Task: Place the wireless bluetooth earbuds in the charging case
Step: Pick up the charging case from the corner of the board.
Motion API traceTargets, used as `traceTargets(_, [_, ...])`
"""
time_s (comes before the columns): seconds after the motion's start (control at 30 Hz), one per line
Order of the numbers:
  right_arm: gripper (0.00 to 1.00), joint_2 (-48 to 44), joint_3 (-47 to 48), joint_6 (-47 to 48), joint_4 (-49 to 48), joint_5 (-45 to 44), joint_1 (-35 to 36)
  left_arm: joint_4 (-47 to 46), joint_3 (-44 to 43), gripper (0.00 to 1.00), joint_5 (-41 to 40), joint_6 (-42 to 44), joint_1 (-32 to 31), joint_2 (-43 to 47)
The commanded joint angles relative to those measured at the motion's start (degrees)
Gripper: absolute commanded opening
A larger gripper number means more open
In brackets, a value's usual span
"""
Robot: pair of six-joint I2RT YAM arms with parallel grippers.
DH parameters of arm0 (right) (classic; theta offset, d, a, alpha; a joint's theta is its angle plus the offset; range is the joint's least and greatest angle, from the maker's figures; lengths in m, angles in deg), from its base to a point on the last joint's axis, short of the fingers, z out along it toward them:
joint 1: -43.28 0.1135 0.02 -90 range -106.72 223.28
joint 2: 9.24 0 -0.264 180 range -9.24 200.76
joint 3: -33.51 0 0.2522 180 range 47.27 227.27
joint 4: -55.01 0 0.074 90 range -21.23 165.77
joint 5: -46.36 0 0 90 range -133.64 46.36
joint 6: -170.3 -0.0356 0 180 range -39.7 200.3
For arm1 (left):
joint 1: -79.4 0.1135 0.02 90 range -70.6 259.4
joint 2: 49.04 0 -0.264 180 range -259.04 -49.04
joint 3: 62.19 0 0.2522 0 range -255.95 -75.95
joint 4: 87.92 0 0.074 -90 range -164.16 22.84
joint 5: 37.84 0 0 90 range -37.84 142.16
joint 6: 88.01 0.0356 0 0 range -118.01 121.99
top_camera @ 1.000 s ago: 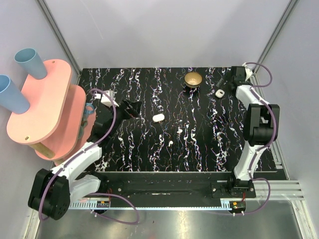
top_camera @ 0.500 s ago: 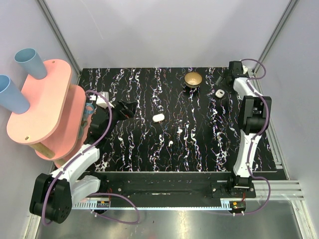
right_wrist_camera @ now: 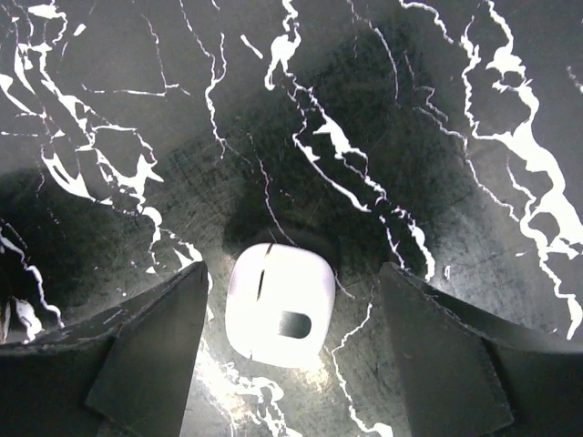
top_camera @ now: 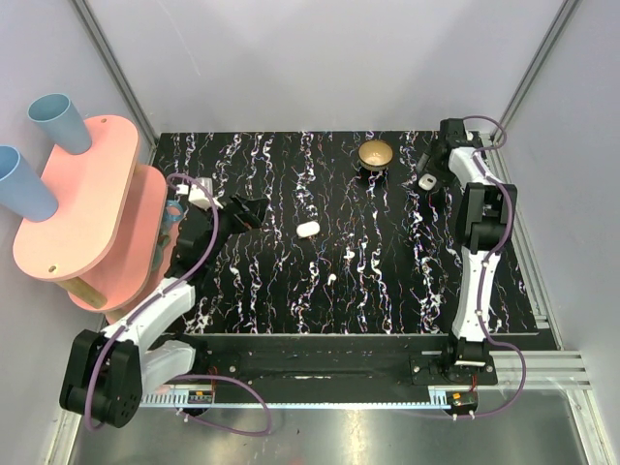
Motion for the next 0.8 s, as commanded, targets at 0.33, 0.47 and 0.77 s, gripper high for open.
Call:
traceTargets(0.33, [0.73, 2.5, 5.4, 3.7, 5.6, -4.4, 2.5, -6.0, -1.1, 0.99, 4.7, -2.9, 0.9, -4.3])
traceTargets(0.47, [0.64, 2.5, 5.3, 3.6, 5.9, -4.5, 2.5, -5.9, -1.3, 0.99, 5.1, -2.9, 1.1, -4.3])
traceTargets(0.77, [0.49, 2.5, 5.4, 4.1, 6.1, -4.8, 2.5, -5.8, -2.6, 0.99, 9.9, -2.2, 1.3, -4.3])
